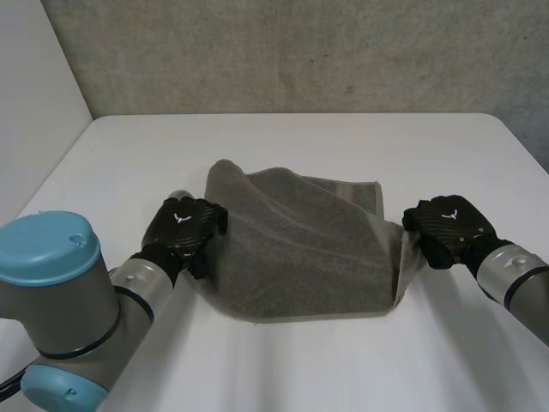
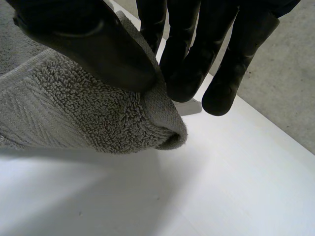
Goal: Fold the towel.
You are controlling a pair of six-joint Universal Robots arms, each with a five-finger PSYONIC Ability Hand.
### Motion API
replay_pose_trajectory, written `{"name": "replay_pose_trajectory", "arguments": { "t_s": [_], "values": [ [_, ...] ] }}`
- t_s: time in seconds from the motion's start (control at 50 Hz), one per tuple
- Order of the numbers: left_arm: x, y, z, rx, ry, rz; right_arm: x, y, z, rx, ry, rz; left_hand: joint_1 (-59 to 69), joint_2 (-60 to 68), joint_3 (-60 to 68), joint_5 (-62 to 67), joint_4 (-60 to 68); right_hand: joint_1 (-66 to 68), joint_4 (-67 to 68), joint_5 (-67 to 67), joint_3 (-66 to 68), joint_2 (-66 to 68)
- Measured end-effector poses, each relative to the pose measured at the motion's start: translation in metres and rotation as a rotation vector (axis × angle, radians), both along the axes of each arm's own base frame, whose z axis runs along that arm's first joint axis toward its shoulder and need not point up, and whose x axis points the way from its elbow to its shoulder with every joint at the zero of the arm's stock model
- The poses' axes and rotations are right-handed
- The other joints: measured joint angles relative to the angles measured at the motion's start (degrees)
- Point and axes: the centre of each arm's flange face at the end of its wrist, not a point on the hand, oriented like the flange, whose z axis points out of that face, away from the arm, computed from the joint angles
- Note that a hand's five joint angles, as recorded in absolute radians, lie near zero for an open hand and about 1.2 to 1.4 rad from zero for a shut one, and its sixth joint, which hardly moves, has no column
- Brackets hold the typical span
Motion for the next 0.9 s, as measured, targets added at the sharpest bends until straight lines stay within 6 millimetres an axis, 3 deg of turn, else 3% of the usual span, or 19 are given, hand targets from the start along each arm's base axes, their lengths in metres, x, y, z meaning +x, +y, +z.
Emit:
{"name": "replay_pose_trajectory", "arguments": {
  "t_s": [0.02, 0.06, 0.08, 0.2, 0.32, 0.46, 0.64, 0.9],
  "values": [
    [-0.003, 0.0, -0.001, -0.003, 0.007, -0.004, 0.002, -0.001, 0.001, 0.0, -0.001, 0.013, -1.78, -1.81, -1.98, -1.22, -1.18, 0.14, 0.1, 0.14, 0.07, 0.27],
    [-0.013, 0.0, -0.002, -0.011, 0.033, -0.021, 0.009, -0.003, 0.004, 0.003, -0.003, 0.061, -20.38, -20.03, -20.81, -21.03, -20.85, 0.32, 0.57, 0.33, 0.23, 0.51],
    [-0.019, 0.001, -0.004, -0.015, 0.048, -0.031, 0.013, -0.003, 0.005, 0.005, -0.005, 0.088, -24.03, -23.42, -24.21, -24.58, -24.12, 0.32, 0.57, 0.36, 0.26, 0.51],
    [-0.039, 0.004, -0.008, -0.027, 0.094, -0.064, 0.026, -0.006, 0.01, 0.005, -0.006, 0.166, -25.54, -25.89, -26.42, -27.49, -25.77, 0.33, 0.57, 0.37, 0.27, 0.51],
    [-0.042, 0.006, -0.008, -0.029, 0.1, -0.072, 0.025, -0.01, 0.012, 0.0, -0.004, 0.164, -25.64, -25.89, -26.64, -27.59, -25.77, 0.33, 0.57, 0.37, 0.27, 0.51],
    [-0.041, 0.005, -0.007, -0.031, 0.095, -0.07, 0.017, -0.016, 0.015, -0.019, -0.001, 0.126, -25.64, -25.89, -26.64, -27.61, -25.77, 0.33, 0.57, 0.37, 0.27, 0.51],
    [-0.037, -0.004, -0.003, -0.046, 0.096, -0.05, -0.007, -0.037, 0.027, -0.06, 0.007, 0.023, -25.63, -25.89, -26.64, -27.54, -25.77, 0.33, 0.57, 0.37, 0.28, 0.51],
    [0.003, -0.037, 0.017, -0.049, 0.107, 0.026, -0.036, -0.061, 0.039, -0.095, 0.006, -0.068, -20.9, -21.04, -20.79, -20.19, -20.96, 0.34, 0.57, 0.38, 0.3, 0.51]
  ]
}}
